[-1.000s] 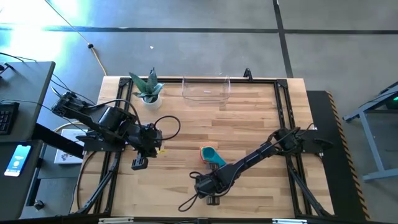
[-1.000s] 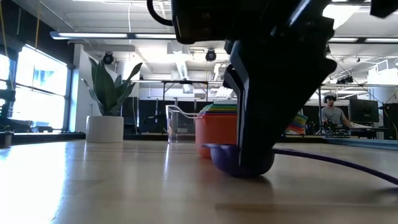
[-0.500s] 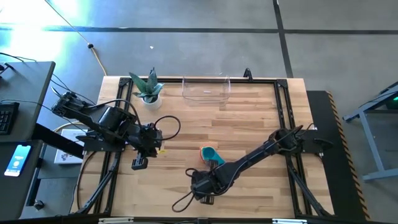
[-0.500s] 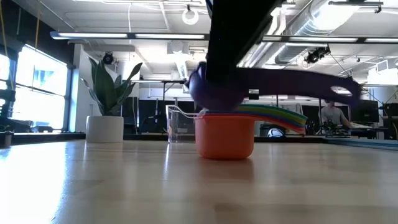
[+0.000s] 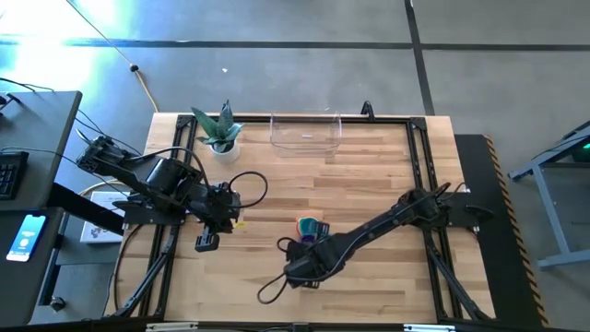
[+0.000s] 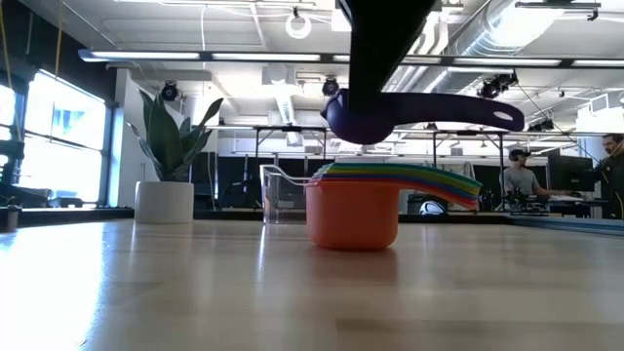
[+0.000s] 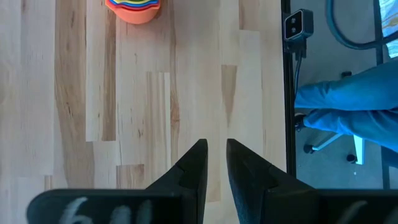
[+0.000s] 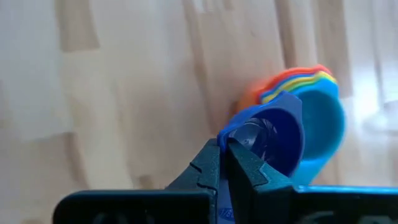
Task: Nest measuring cups in basket
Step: Stack the dark blue measuring cup on top of the light blue measuring cup
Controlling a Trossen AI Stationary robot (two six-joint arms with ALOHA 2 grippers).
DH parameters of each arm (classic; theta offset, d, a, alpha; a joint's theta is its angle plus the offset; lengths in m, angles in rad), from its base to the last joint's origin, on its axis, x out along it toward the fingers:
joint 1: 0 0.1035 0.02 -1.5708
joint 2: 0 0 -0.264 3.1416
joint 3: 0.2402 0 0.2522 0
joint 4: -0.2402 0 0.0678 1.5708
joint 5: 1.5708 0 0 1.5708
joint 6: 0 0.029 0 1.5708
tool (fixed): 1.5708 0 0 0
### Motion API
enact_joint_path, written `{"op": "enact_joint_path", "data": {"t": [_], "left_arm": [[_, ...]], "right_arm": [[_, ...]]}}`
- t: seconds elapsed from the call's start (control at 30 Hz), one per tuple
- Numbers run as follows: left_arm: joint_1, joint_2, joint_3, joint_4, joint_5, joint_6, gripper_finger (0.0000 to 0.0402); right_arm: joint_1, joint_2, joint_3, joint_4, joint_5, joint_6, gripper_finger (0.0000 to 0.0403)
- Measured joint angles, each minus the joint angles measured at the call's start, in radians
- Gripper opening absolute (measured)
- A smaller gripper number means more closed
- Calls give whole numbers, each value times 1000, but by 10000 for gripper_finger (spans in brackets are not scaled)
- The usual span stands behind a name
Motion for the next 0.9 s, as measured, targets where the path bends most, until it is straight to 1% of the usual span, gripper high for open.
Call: {"op": "enact_joint_path", "data": {"t": [0.13, 0.4, 0.6, 0.9], "left_arm": [[0, 0, 0, 0, -5, 0, 48], [0, 0, 0, 0, -51, 3, 48], [0, 0, 0, 0, -52, 2, 48], [0, 0, 0, 0, -52, 2, 48]], "right_arm": [[-15, 0, 0, -26, 10, -40, 1], [-75, 0, 0, -45, 12, -136, 0], [-119, 4, -1, -45, -39, -203, 0], [-121, 8, -2, -50, -89, -204, 0]]}}
